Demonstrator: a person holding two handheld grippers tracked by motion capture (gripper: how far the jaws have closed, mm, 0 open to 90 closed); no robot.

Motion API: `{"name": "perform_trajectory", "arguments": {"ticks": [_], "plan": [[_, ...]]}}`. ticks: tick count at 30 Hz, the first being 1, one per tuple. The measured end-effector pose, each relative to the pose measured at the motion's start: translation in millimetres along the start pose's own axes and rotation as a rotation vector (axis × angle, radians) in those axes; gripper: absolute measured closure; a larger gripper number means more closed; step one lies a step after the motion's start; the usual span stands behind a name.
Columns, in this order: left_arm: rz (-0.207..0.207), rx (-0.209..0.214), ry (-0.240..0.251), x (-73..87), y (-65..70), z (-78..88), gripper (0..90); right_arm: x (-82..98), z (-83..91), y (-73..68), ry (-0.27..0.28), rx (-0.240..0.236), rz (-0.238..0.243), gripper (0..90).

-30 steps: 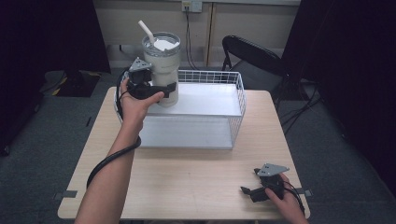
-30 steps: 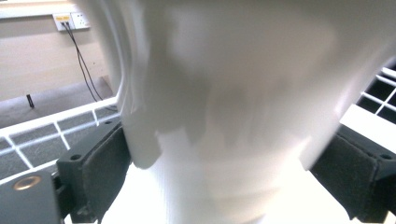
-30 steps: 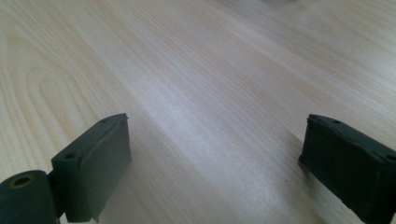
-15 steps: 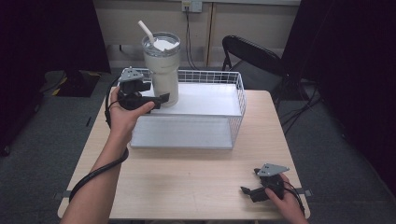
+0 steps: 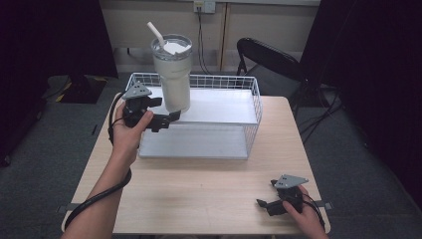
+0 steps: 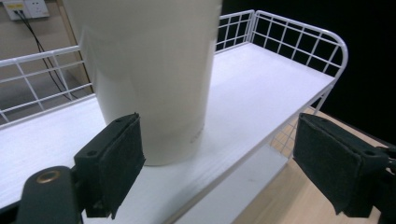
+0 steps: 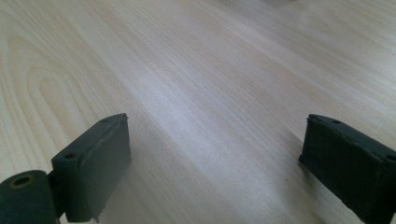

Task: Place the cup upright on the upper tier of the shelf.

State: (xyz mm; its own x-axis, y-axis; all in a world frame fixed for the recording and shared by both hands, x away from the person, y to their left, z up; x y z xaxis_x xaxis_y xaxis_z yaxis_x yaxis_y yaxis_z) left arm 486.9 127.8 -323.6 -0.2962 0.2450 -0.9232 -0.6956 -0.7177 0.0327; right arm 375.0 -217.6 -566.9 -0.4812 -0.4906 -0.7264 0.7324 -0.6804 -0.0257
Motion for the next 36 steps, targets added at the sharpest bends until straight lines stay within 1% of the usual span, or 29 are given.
{"name": "perform_trajectory", "arguments": {"ticks": [1, 3, 6, 10, 12, 15, 17, 20, 23, 26, 32, 36], "plan": [[-0.003, 0.011, 0.000, 0.9, 2.8, 1.4, 15.6, 0.0, 0.0, 0.0, 0.000, 0.000, 0.000, 7.6], [-0.011, 0.018, -0.008, 2.7, 5.9, 2.5, 15.6, 0.0, 0.0, 0.0, 0.001, 0.000, 0.000, 7.6], [-0.016, 0.021, 0.001, 3.6, 9.6, 5.0, 15.6, 0.2, 0.1, -0.2, -0.002, -0.001, -0.002, 7.7], [-0.017, 0.039, 0.014, 5.0, 15.5, 7.3, 15.5, 0.1, 0.0, -0.2, 0.000, 0.000, -0.002, 7.6], [-0.037, 0.040, 0.000, 8.2, 18.6, 7.5, 15.5, 0.1, 0.0, -0.2, -0.001, 0.000, -0.002, 7.6], [-0.040, 0.056, -0.004, 12.7, 23.1, 7.1, 15.5, 0.2, 0.1, -0.1, -0.002, -0.001, 0.000, 7.6], [-0.044, 0.060, -0.009, 16.4, 25.1, 6.7, 15.5, 0.2, 0.0, -0.2, -0.001, -0.001, -0.001, 7.6], [-0.043, 0.070, -0.014, 24.5, 27.6, 5.7, 15.5, 0.3, 0.1, -0.1, -0.002, -0.001, 0.000, 7.6], [-0.043, 0.073, -0.017, 31.2, 28.2, 4.8, 15.5, 0.3, 0.1, -0.2, -0.002, -0.001, 0.000, 7.6], [-0.031, 0.077, -0.019, 37.9, 28.7, 4.2, 15.5, 0.2, 0.1, -0.2, -0.002, -0.001, 0.000, 7.6], [-0.031, 0.082, -0.026, 51.0, 29.8, 1.9, 15.6, 0.2, 0.1, -0.1, -0.001, 0.000, -0.001, 7.7], [-0.017, 0.082, -0.026, 58.6, 29.6, 0.4, 15.6, 0.3, 0.2, -0.2, -0.002, 0.001, -0.001, 7.7]]}}
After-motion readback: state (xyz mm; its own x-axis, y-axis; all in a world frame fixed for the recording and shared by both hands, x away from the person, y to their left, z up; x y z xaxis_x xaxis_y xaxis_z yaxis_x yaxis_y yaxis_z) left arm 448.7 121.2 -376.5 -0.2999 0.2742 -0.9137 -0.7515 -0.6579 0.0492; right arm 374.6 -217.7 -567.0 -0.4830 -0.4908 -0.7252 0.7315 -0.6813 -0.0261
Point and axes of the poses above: each handheld gripper's, and its own axes: z roughly backward along the jaws, x roughly out of its underside, y roughly to its right, the point moved 9 cm from there along -z, roughly forward along the jaws, and after that the axes turned 2 degrees about -z, right-handed, at the moved point
